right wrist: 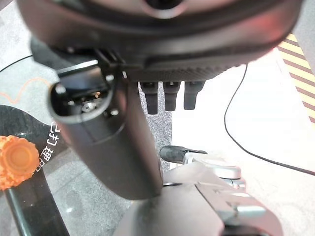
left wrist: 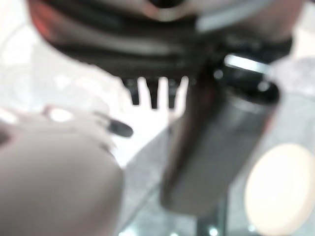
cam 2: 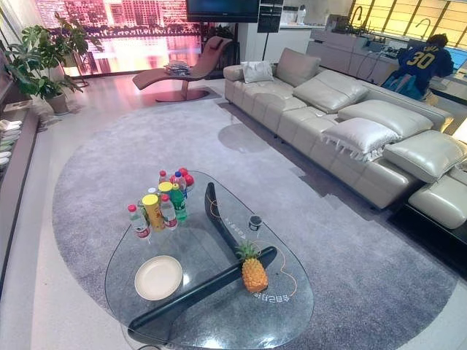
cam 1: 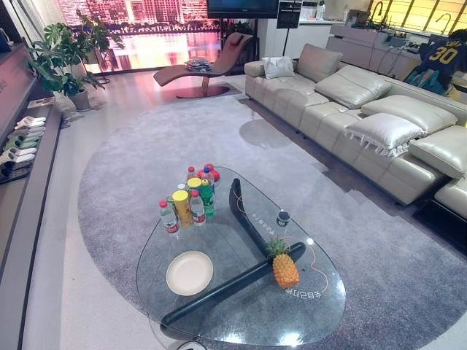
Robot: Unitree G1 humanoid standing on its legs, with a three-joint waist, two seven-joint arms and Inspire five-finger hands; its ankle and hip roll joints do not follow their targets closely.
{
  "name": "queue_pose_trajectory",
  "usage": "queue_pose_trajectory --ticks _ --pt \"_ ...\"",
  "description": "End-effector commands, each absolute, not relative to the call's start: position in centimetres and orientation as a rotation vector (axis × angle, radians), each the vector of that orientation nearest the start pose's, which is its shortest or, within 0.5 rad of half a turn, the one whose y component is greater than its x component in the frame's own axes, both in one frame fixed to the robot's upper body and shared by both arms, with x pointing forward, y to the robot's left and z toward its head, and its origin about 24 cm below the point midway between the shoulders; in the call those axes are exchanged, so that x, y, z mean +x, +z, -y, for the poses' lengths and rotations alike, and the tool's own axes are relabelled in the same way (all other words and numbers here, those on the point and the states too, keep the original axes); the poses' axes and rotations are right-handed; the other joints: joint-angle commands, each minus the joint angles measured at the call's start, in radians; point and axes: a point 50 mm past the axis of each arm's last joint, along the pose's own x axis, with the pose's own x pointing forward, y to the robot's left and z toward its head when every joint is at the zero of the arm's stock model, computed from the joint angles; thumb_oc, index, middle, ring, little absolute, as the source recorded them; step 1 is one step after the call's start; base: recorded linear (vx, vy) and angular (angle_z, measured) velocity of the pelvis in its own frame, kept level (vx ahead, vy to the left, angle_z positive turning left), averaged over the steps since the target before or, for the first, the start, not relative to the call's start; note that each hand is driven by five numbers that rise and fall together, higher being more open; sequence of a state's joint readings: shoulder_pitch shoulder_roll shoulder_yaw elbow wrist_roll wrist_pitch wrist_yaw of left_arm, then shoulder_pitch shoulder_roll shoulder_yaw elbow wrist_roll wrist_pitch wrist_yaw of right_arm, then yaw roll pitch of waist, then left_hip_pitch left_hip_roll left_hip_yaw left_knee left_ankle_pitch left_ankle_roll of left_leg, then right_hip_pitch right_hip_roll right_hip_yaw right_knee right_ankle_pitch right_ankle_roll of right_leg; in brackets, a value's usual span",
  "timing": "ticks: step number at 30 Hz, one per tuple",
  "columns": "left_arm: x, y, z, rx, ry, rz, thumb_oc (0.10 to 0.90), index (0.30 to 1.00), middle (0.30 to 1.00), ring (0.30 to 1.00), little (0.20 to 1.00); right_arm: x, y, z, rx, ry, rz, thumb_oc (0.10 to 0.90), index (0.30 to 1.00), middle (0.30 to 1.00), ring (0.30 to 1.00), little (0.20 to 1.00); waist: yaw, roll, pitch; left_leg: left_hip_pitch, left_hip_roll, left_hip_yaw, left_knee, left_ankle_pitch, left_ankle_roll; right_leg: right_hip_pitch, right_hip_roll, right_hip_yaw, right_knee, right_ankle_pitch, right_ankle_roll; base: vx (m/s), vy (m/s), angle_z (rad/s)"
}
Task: Pick up the fruit to the plate
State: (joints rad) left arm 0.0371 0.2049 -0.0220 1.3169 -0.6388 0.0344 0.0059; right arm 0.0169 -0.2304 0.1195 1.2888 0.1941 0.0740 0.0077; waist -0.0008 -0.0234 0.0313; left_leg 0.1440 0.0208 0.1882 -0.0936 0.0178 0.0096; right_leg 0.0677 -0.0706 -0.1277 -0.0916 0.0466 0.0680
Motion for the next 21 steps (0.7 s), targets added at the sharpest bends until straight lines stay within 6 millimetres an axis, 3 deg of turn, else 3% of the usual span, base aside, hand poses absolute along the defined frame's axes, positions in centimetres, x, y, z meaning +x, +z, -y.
queue_pose_trajectory --ticks 1,8,14,18,21 --pt "7.6 -16.7 -23.0 -0.359 0.524 -1.212 0.8 0.9 0.9 0.9 0.9 7.5 -16.8 23.1 -0.15 -0.112 -1.371 0.8 0.9 0.9 0.9 0.9 0.014 -0.003 0.035 0.025 -0.012 -0.014 0.006 -0.056 -0.037 0.067 -0.017 -0.02 0.02 -0.005 0.035 0.03 -0.001 0.0" --pt "6.8 -16.9 -22.7 -0.349 0.535 -1.244 0.8 0.9 0.9 0.9 0.9 7.3 -16.7 23.4 -0.173 -0.203 -1.357 0.8 0.9 0.9 0.9 0.9 0.011 -0.004 0.051 0.02 -0.01 -0.009 0.006 -0.051 -0.037 0.054 -0.014 -0.011 0.029 -0.006 0.033 0.03 -0.002 0.0" --pt "6.6 -16.9 -23.0 -0.339 0.538 -1.246 0.8 0.9 0.9 0.9 0.9 8.3 -16.2 24.5 -0.112 -0.358 -1.262 0.8 0.9 0.9 0.9 0.9 0.011 -0.01 0.07 0.007 -0.011 -0.012 0.014 -0.053 -0.034 0.037 -0.006 0.003 0.039 -0.009 0.035 0.03 -0.007 -0.08" --pt "6.4 -16.9 -23.3 -0.332 0.537 -1.249 0.8 0.9 0.9 0.9 0.9 9.9 -15.3 25.7 -0.104 -0.466 -1.139 0.8 0.9 0.9 0.9 0.9 0.018 -0.017 0.088 -0.009 -0.018 -0.023 0.026 -0.056 -0.026 0.02 -0.001 0.012 0.053 -0.013 0.036 0.02 -0.006 -0.06" --pt "6.9 -16.6 -23.9 -0.318 0.541 -1.234 0.8 0.9 0.9 0.9 0.9 12.5 -14.1 26.6 -0.095 -0.529 -0.996 0.8 0.9 0.9 0.9 0.9 0.031 -0.026 0.114 -0.055 -0.022 -0.033 0.067 -0.063 -0.021 -0.02 0.0 0.015 0.085 -0.019 0.035 -0.06 -0.06 -0.01"
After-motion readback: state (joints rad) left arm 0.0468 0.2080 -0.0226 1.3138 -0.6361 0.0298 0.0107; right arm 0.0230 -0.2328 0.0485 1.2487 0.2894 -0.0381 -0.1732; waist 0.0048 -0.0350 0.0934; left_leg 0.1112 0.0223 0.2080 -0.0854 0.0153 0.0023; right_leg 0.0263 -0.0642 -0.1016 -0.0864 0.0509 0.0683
